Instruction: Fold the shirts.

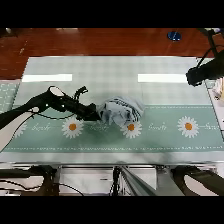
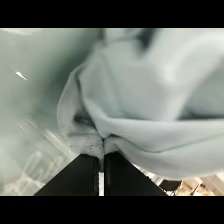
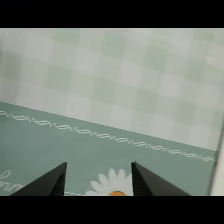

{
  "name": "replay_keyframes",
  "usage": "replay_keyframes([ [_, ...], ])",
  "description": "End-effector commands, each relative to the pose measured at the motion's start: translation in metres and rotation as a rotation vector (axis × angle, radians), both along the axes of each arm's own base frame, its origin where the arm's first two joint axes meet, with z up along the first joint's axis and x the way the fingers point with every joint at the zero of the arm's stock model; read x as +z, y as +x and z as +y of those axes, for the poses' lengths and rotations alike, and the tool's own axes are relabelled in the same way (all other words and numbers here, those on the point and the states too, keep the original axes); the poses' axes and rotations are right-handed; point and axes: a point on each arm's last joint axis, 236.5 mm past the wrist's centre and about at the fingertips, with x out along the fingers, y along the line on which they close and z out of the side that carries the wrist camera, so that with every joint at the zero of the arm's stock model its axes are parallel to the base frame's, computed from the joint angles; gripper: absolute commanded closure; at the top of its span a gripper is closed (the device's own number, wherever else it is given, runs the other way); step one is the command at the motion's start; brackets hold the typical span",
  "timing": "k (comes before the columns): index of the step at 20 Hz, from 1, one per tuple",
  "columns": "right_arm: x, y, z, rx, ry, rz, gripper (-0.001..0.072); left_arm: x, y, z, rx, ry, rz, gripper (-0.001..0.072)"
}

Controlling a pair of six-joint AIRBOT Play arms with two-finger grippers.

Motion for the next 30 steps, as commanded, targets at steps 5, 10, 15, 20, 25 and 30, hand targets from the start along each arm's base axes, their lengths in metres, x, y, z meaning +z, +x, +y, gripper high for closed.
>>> replay_keyframes([
  [5,-0.099,-0.022,0.030,-0.128,0.779,0.191,0.0177,0.025,-0.001,-0.002,-0.051,-0.034,-0.082,0.0679],
  [10,-0.169,-0.042,0.098,-0.214,1.012,0.292,0.0176,0.028,0.000,-0.002,-0.063,-0.038,-0.107,0.0679],
  [15,-0.218,-0.038,0.157,-0.222,0.970,0.337,0.0176,0.028,0.000,-0.002,-0.074,-0.041,-0.121,0.0679],
  [20,-0.219,-0.022,0.222,-0.176,1.115,0.288,0.0431,0.029,0.000,-0.002,-0.097,-0.048,-0.150,0.0679],
  [25,-0.082,-0.001,0.225,0.002,1.424,0.048,0.0682,0.102,0.031,0.022,-0.053,-0.092,-0.344,0.0681],
  [30,0.063,-0.031,0.187,0.123,1.471,-0.267,0.0683,0.278,0.050,0.089,0.116,-0.073,-0.797,0.0681],
])
